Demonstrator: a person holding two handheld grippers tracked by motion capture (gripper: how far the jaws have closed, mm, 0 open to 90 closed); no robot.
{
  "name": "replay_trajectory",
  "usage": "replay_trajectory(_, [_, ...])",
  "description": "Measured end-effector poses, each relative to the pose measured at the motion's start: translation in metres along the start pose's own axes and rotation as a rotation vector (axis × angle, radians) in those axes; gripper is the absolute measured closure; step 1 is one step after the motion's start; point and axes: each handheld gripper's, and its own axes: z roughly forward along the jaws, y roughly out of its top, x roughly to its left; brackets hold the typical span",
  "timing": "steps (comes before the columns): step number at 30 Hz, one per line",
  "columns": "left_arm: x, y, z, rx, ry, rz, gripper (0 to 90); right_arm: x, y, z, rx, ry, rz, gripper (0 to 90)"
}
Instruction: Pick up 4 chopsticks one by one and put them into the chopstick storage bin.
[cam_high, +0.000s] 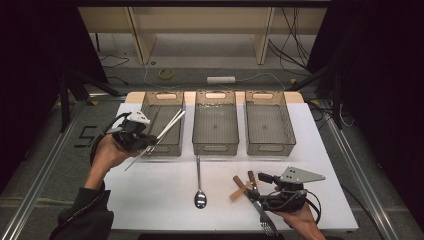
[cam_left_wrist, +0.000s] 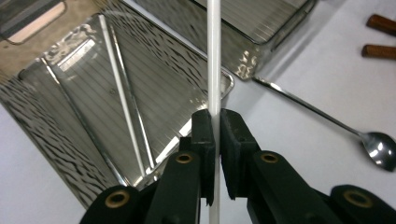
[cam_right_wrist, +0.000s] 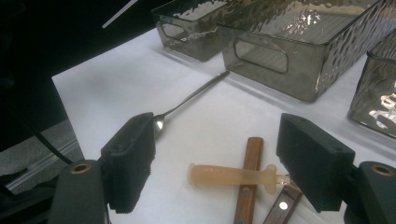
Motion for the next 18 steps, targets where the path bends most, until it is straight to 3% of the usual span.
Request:
replay_trajectory(5, [0.009,0.005,0.003,0.000,0.009,-0.023,84.1,0.000,0.000,0.000,-0.005,0.000,0.003,29.2])
replay_trajectory(18, [0.030,0.029,0.005,-0.062,0.062,-0.074,84.1,0.000,0.000,0.001,0.001,0.006,0.009,29.2])
